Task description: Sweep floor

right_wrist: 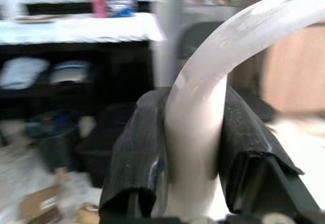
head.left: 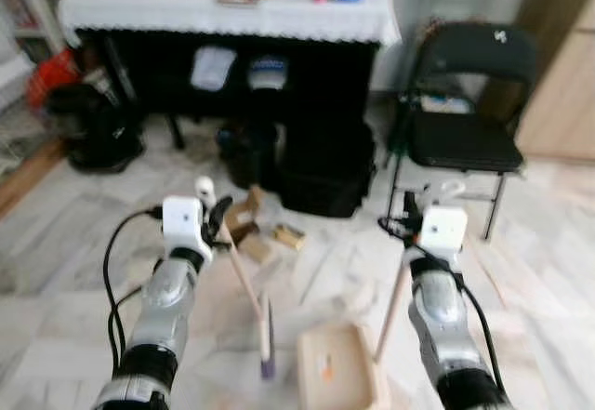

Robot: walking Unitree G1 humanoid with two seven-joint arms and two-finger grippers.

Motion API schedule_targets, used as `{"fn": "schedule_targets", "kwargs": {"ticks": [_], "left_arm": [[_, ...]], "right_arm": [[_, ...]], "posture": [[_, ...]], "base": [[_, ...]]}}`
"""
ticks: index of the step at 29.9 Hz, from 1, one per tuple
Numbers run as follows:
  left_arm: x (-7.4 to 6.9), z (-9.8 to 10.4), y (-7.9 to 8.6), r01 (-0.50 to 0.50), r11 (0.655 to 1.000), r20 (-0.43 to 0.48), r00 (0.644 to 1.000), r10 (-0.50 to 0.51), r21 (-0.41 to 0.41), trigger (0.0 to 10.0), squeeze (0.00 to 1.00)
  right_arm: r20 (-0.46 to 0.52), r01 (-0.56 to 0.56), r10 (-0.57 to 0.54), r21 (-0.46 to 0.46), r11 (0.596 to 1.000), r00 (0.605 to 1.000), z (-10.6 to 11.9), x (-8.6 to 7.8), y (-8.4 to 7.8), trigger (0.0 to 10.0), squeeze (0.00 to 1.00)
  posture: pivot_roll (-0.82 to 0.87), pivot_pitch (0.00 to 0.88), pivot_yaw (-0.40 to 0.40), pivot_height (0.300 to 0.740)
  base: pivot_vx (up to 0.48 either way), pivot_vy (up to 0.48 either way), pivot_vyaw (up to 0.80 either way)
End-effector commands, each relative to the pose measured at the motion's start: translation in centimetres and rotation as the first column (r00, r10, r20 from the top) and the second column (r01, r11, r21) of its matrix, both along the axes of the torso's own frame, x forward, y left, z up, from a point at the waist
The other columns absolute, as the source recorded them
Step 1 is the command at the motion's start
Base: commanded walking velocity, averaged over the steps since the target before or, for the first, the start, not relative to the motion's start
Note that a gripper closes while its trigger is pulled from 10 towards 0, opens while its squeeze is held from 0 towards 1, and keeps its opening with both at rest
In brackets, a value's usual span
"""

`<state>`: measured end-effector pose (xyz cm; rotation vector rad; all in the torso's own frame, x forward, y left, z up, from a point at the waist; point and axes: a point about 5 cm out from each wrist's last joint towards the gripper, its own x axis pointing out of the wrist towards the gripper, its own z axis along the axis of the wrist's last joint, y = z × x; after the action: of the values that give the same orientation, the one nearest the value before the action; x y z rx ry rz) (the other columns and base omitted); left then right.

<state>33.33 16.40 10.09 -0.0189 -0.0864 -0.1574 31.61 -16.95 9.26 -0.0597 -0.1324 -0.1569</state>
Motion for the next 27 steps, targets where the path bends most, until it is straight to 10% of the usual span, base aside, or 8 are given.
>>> {"fn": "schedule_targets", "kwargs": {"ticks": [1,27], "left_arm": [[0.28,1.17,0.32,0.001,1.000,0.055,0.999,-0.002,0.012,10.0,0.00],[0.32,0.96,0.36,-0.007,1.000,0.035,0.999,0.006,0.010,10.0,0.00]], "right_arm": [[0.039,-0.012,0.012,-0.005,1.000,0.999,0.90,0.29,0.27,10.0,0.00],[0.062,-0.020,0.021,-0.008,1.000,0.998,1.09,0.21,0.50,10.0,0.00]], "posture": [[-0.10,0.000,0.037,0.740],[-0.10,0.000,0.034,0.740]], "base": [[0.000,0.000,-0.79],[0.084,0.096,-0.08]]}}
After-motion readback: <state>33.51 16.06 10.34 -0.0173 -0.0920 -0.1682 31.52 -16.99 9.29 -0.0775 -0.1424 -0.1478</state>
